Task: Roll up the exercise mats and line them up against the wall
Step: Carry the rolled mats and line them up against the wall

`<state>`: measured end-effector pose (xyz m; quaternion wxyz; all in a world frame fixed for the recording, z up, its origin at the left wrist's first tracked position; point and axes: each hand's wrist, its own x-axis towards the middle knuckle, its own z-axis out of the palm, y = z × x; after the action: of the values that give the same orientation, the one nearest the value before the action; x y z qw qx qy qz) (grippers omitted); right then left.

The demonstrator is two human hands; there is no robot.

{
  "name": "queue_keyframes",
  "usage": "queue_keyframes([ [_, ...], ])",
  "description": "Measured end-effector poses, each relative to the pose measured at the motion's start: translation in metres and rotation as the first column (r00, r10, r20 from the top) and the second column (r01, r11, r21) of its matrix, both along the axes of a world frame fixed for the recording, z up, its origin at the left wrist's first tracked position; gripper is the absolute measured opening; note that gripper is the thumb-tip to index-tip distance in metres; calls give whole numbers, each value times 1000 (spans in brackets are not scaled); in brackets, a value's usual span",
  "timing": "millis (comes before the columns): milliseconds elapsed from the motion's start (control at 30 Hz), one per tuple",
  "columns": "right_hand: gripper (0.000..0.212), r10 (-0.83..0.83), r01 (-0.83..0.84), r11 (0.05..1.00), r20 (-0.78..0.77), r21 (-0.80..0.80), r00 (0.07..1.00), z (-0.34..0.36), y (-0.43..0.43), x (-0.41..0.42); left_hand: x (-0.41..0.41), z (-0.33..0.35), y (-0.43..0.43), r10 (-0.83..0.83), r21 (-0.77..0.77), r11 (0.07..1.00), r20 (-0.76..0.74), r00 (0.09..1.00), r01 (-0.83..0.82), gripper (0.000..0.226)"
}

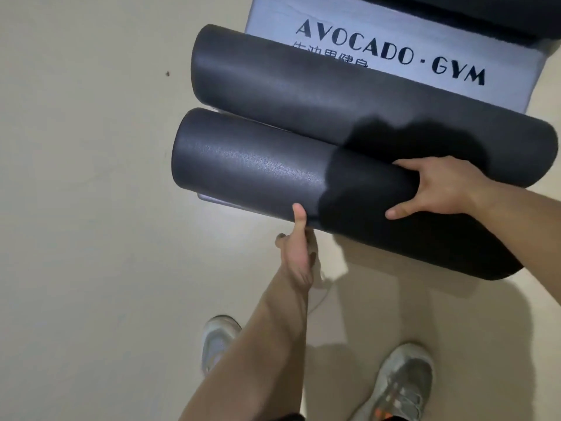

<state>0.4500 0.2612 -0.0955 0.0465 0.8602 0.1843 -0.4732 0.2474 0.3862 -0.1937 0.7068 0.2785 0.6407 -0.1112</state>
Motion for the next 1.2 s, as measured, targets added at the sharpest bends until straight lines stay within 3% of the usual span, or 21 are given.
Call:
queue_keyframes([
  [100,124,-52,52,999,-64,3,997,-1,3,-11,8,2,-11,37,-79,996,103,994,-28,141],
  [233,94,-34,37,999,-101,29,994,-9,1,-32,-8,6,-5,95,-91,992,133,987,-83,111],
  [367,86,-44,54,992,-92,110,995,-18,-8,-42,-16,1,0,103,-70,993,127,986,-95,139],
  [433,91,-95,116,978,-128,173,987,-23,-13,-44,-12,1,-4,148,-86,987,140,979,-137,140],
  [500,112,-132,165,968,-174,187,976,-27,-16,-51,-10,3,-7,218,-75,975,162,962,-208,131],
  [567,141,-104,125,980,-134,156,985,-32,-17,-59,-10,2,-8,223,-68,975,187,957,-214,117],
  [633,154,-92,102,983,-72,152,993,-35,-17,-63,-8,5,-10,178,-59,984,202,963,-169,111],
  [767,149,-85,96,975,-64,200,994,-34,-12,-73,-16,11,-15,160,10,986,161,974,-164,98],
  [867,145,-151,181,955,-143,233,978,-25,-4,-99,-34,36,-1,157,104,980,107,982,-168,109],
  [967,140,-246,340,870,-283,357,927,-3,6,-130,-56,82,21,83,216,973,4,997,-82,113],
  [1067,122,-345,497,733,-375,464,860,40,21,-149,-58,146,47,-33,313,949,-2,999,32,100],
  [1200,121,-521,690,520,-453,504,723,113,35,-148,-21,238,67,-224,453,870,10,975,195,100],
])
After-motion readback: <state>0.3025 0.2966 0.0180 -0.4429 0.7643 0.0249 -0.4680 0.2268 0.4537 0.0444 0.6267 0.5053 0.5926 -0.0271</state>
